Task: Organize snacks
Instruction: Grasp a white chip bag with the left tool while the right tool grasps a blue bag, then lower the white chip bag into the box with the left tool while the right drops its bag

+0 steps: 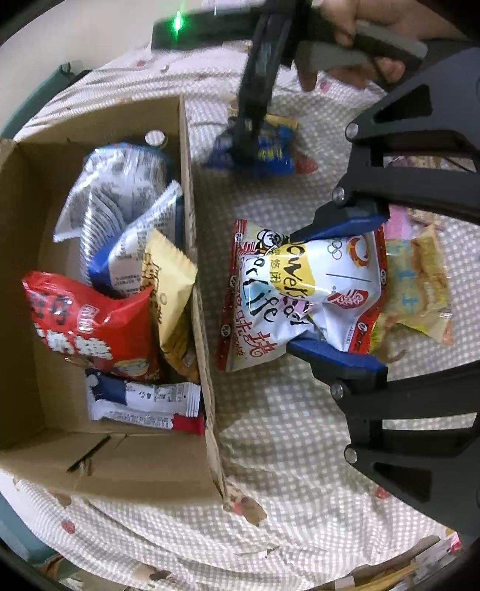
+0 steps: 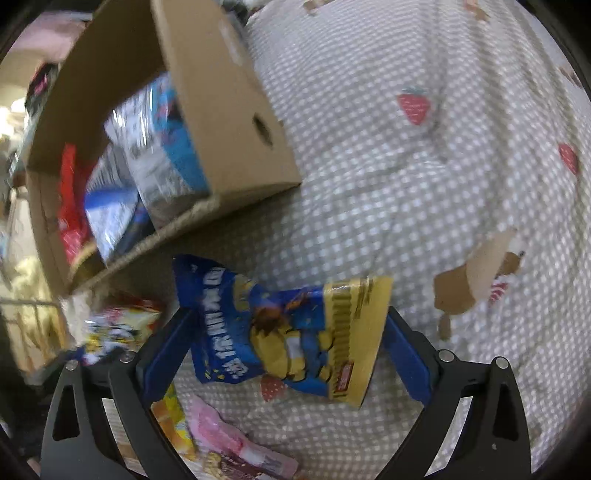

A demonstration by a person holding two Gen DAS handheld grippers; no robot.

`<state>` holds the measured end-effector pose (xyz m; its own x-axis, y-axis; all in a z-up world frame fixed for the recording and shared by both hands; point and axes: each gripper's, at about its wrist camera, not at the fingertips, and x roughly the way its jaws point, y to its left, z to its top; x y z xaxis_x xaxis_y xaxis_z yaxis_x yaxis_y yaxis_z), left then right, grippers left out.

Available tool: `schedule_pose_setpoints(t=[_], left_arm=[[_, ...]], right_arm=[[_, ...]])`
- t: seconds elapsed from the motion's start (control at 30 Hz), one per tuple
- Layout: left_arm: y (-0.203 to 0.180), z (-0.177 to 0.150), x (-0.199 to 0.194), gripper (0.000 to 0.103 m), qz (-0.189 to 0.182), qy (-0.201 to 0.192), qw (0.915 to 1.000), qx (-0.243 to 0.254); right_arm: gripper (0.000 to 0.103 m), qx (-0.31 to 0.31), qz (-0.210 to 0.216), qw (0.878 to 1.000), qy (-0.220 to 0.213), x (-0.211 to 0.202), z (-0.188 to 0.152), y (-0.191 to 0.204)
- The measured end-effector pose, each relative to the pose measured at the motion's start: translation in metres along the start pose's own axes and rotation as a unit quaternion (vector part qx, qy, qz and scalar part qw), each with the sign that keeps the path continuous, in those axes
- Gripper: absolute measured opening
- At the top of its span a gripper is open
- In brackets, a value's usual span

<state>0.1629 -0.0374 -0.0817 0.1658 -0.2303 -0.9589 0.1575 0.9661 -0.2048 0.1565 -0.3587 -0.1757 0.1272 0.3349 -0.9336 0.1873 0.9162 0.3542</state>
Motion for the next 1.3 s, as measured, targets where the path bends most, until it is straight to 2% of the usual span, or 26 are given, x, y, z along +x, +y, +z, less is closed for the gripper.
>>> schedule_pose_setpoints(t=[0.13,0.27,0.33,0.37,0.43,0.47,0.53,0.63,0.8,0.9,1.1,1.3], left_arm=[[0.006,-0.008,-0.024,0.046,0.006,-0.018,0.9998,0.001],[0.015,-0.016,-0.035,0.046,0.008,-0.03,0.9992,-0.026],[0.019,-0.019,-0.038,0.046,0.015,-0.037,0.9988,-0.028],[0.019,-0.018,-0.04,0.046,0.019,-0.04,0.9987,-0.025],[0.017,-0.017,-0.042,0.046,0.025,-0.043,0.9985,-0.021],[0.017,-0.016,-0.042,0.046,0.028,-0.046,0.9983,-0.022],[0.014,-0.017,-0.038,0.046,0.029,-0.052,0.9979,-0.024],[0.023,-0.022,-0.038,0.046,0.031,-0.06,0.9973,-0.029],[0.028,-0.033,-0.033,0.045,0.052,-0.069,0.9957,-0.031],[0.034,-0.038,-0.036,0.045,0.052,-0.076,0.9948,-0.043],[0.037,-0.047,-0.045,0.045,0.058,-0.1,0.9911,-0.065],[0.042,-0.059,-0.056,0.045,0.069,-0.124,0.9862,-0.085]], right_arm=[[0.1,-0.015,-0.018,1.0,0.007,0.009,0.003,0.011],[0.097,-0.033,-0.024,0.999,0.01,0.014,0.006,0.021],[0.086,-0.042,-0.027,0.999,0.013,0.017,0.007,0.026],[0.083,-0.046,-0.026,0.999,0.013,0.017,0.007,0.028],[0.068,-0.055,-0.022,0.998,0.011,0.016,0.008,0.033],[0.065,-0.061,-0.023,0.998,0.009,0.016,0.007,0.037],[0.046,-0.069,-0.025,0.997,0.008,0.014,0.005,0.039],[0.039,-0.07,-0.022,0.997,0.006,0.008,0.001,0.035],[0.037,-0.063,-0.004,0.998,-0.02,-0.021,-0.012,0.021],[0.036,-0.064,0.006,0.997,-0.037,-0.038,-0.021,0.014],[0.036,-0.057,0.06,0.994,-0.07,-0.071,-0.037,-0.003],[0.036,-0.05,0.099,0.991,-0.077,-0.09,-0.058,-0.017]])
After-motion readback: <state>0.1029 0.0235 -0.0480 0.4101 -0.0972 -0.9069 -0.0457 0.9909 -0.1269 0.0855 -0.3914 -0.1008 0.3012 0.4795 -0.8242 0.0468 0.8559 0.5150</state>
